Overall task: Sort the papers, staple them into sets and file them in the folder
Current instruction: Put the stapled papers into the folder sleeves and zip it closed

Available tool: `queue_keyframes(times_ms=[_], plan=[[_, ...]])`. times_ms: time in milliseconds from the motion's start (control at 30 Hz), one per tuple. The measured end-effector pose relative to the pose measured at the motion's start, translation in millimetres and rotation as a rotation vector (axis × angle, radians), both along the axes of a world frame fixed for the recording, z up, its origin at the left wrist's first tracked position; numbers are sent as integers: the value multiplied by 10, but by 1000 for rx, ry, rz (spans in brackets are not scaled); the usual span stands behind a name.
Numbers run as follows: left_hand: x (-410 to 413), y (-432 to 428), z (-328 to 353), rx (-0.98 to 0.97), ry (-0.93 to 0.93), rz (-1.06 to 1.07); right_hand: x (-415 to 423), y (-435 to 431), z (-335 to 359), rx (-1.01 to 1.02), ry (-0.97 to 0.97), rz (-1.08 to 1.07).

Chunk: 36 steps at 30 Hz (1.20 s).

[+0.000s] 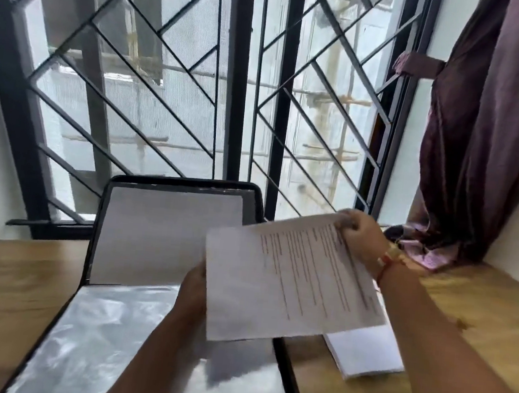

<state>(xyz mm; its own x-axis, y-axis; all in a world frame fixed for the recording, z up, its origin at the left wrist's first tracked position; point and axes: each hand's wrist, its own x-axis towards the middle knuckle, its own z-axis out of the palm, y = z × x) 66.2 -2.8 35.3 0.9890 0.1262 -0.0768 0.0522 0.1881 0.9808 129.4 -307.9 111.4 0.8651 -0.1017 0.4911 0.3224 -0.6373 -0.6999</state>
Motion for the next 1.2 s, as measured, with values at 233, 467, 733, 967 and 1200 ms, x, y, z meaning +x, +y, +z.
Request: queue_keyframes(times_ms=[233,467,733,967,1200], plan=[[250,36,-122,137,-31,22,-60,24,-771,230,-53,-138],[272,70,-282,289,-166,-83,-36,-99,-887,27,32,-231],[302,84,-356,372,-208,-94,-135,480,-852,-561,-168,41],[336,107,-388,350,-222,-165,-131,556,-894,-593,-292,35],[313,131,-347,346,-249,-233,-195,408,-707,-580,-305,100]])
